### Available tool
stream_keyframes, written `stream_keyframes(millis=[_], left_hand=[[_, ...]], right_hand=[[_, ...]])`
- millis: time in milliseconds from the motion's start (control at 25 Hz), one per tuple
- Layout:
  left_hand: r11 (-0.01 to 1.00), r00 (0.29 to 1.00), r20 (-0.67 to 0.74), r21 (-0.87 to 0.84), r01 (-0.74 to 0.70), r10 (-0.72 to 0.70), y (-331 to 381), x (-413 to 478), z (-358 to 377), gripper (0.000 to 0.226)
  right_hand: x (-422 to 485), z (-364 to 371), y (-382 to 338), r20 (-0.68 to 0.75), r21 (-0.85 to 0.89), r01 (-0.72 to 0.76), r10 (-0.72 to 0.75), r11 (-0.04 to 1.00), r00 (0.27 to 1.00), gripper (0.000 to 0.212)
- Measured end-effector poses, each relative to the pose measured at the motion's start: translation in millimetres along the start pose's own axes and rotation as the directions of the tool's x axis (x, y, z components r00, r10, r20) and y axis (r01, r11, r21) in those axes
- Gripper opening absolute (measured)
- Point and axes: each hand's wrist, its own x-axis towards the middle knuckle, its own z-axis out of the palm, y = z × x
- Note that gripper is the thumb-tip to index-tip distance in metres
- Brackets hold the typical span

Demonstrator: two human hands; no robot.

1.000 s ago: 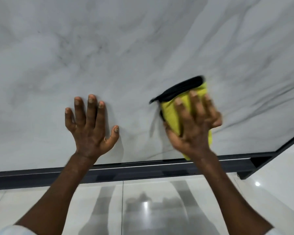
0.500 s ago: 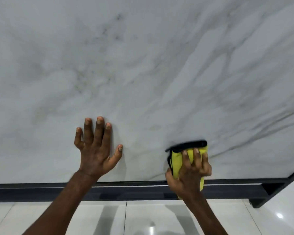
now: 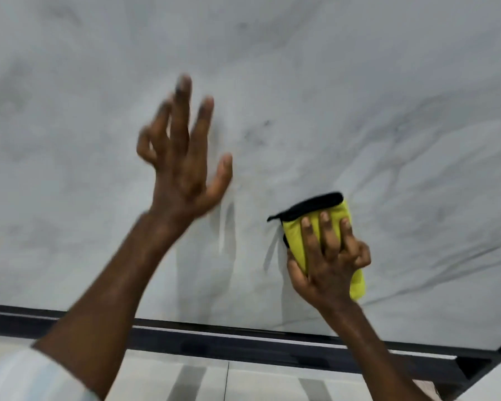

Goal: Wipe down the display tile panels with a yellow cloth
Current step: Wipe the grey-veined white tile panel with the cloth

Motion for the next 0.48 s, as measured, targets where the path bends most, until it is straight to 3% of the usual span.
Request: stream_keyframes(millis=[120,280,400,480], left_hand=[[0.994,0.999,-0.019,0.094,0.051,-0.049,-20.9,68.1,-6.7,0.071],[0.983,0.997,0.072,0.184,-0.002,-0.011,-28.7,62.5,0.8,0.067],[0.983,0.998,0.068,0.179,-0.026,0.014,-30.9,65.2,0.5,0.065],[0.982,0.998,0.061,0.186,-0.032,0.021,-32.9,64.7,0.3,0.064]], right_hand=[[19.8,-5.6,-13.1,0.021,0.035,-0.022,0.021,0.999,1.0,0.083],[153.8,-33.0,-43.7,-0.105,0.095,0.122,-0.112,0.988,0.988,0.083],[257.1,-51.5,-59.9,-0.158,0.125,0.135,-0.115,0.983,0.981,0.075],[267.2,-53.6,-62.4,-0.145,0.093,0.129,-0.115,0.987,0.983,0.076]])
